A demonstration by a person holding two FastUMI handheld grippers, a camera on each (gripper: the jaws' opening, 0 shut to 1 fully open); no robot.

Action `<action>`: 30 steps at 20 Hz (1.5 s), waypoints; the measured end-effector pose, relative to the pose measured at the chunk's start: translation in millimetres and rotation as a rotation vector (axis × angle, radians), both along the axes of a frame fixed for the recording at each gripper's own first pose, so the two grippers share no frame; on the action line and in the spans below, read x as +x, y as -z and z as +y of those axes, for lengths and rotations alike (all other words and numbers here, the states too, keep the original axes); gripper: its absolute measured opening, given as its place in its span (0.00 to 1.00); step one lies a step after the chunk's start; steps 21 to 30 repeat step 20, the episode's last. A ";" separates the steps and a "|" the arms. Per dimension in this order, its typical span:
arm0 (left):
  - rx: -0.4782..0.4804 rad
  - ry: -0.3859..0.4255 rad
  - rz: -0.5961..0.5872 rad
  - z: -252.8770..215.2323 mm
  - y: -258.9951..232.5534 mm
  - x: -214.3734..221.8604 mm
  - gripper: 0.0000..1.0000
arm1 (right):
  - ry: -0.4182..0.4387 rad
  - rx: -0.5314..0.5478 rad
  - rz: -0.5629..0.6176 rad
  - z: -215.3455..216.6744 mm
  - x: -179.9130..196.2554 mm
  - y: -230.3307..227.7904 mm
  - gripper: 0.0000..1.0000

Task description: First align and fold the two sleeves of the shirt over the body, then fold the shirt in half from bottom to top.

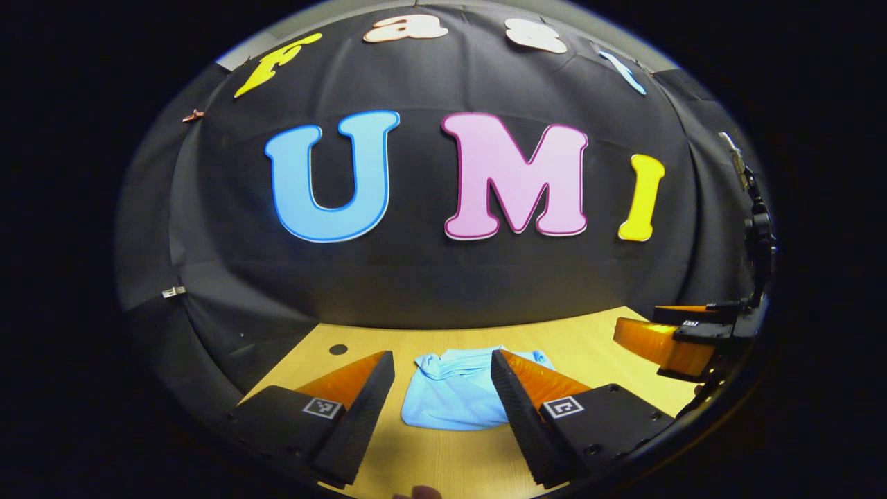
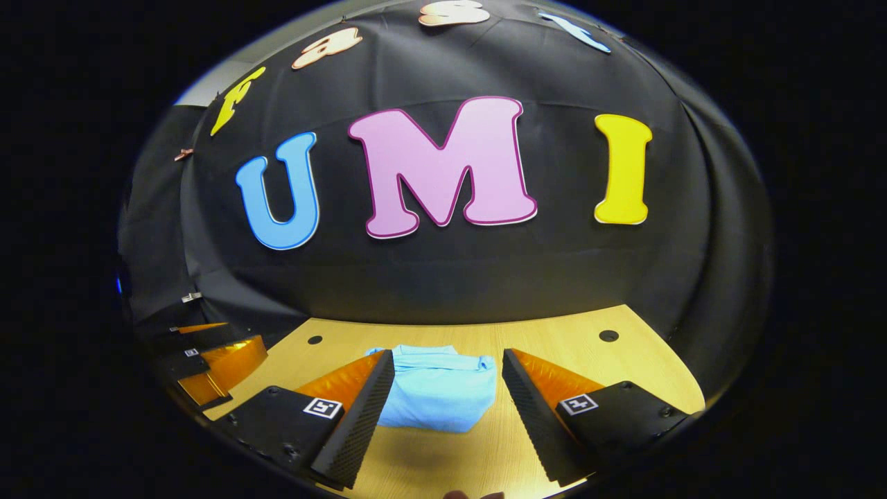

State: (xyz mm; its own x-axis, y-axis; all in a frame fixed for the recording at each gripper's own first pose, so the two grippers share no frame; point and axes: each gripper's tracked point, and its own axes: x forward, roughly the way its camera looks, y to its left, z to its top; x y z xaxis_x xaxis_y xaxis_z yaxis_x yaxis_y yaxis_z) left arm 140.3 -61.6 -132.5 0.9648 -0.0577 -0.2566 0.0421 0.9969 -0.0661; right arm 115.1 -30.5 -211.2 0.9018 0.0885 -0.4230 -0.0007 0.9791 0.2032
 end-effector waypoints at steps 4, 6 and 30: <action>-0.038 -0.027 -0.017 11.1 -24.7 -40.4 0.89 | -0.017 -0.009 -0.027 -2.0 -42.7 -28.5 0.98; -0.034 -0.034 -0.018 6.0 -26.6 -60.3 0.90 | -0.043 0.010 -0.029 4.3 -62.6 -39.8 0.97; -0.022 -0.127 -0.018 18.7 -36.5 -141.0 0.90 | -0.156 0.050 -0.021 47.0 -111.5 -57.7 0.97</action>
